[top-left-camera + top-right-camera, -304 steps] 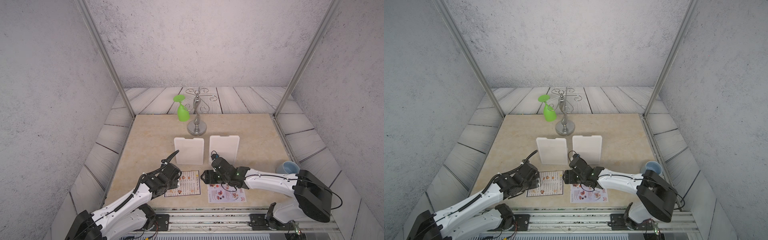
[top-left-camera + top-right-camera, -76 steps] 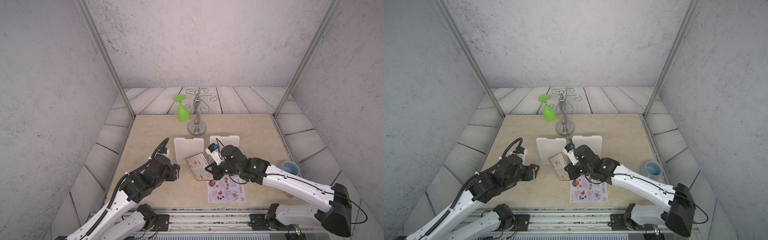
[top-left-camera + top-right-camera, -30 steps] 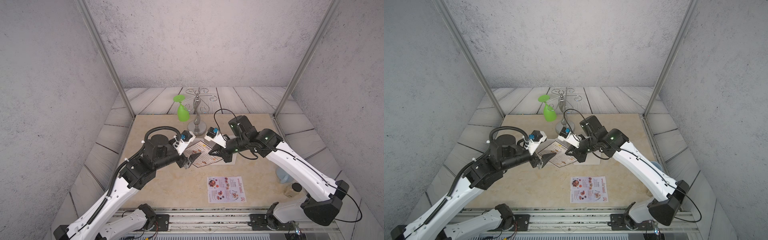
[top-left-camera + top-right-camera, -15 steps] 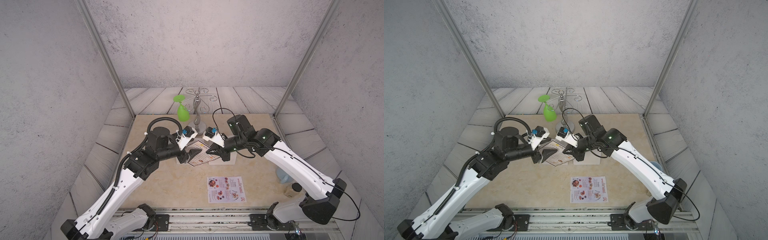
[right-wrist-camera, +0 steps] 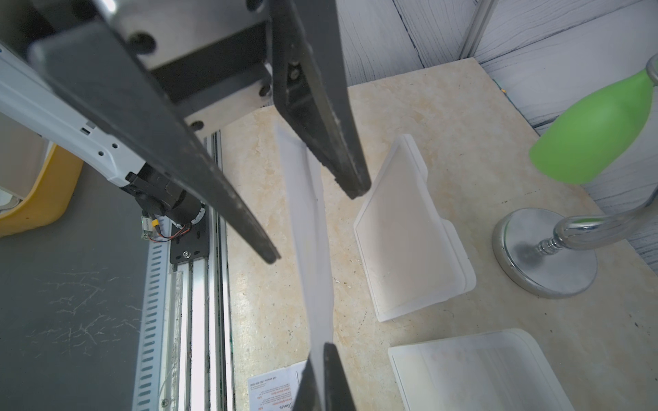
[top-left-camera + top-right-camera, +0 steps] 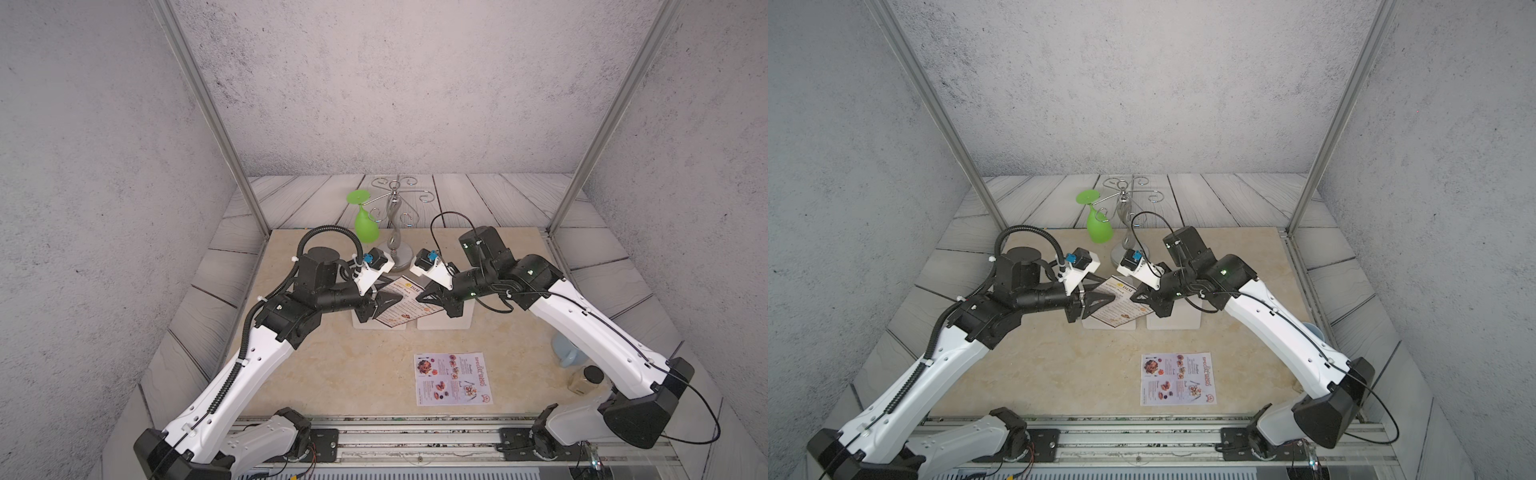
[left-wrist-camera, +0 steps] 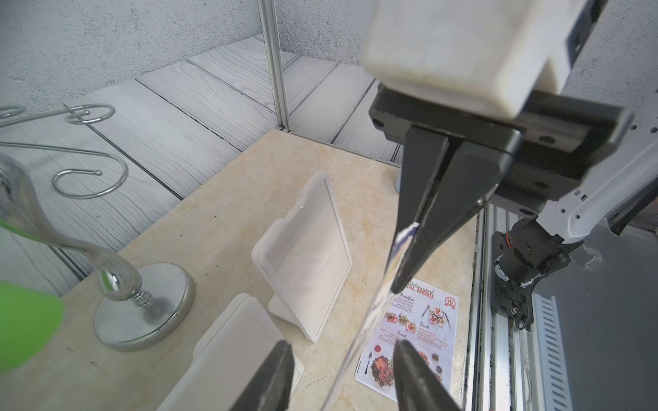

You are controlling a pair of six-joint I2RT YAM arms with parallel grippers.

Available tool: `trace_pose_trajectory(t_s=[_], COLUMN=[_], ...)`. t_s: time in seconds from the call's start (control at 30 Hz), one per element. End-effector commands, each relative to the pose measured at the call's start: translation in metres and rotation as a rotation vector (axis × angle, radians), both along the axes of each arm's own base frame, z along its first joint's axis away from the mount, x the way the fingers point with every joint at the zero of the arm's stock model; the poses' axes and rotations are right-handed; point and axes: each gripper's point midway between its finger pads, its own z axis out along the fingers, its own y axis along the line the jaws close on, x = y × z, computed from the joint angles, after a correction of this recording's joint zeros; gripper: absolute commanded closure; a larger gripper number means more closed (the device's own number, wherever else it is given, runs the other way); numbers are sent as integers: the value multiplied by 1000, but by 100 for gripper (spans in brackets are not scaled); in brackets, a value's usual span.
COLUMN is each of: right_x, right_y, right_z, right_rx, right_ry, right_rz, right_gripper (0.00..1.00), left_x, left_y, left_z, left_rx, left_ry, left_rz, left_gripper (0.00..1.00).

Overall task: Insert the menus into the narrow rack
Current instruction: Pick up the menu from the center of the board.

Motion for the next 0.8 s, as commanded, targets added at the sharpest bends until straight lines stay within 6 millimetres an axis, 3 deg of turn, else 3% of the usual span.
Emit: trace_pose_trajectory(t_s=[0.0,0.1,0.2,0.37,0.77], right_x=[1,3,3,4,17], right_y=[-5,-7,-7,-7,-5], right_z=[4,6,7,7,7], right_rx=[9,17,26,31,64], right_ry=[-8,-8,-4,3,13], right_rz=[-16,-20,-17,-15,-73], right_gripper=[100,100,100,100,97], left_x=[-3,-2,0,4,15], left_y=[-3,-2,-2,-2,-2], left_z=[-3,-6,-10,-14,-19], left_rx=[-10,0,8,18,30], left_ry=[3,14,21,26,33], left_rz=[-47,-48,-43,-32,4], left_gripper=[55,60,72,84,100])
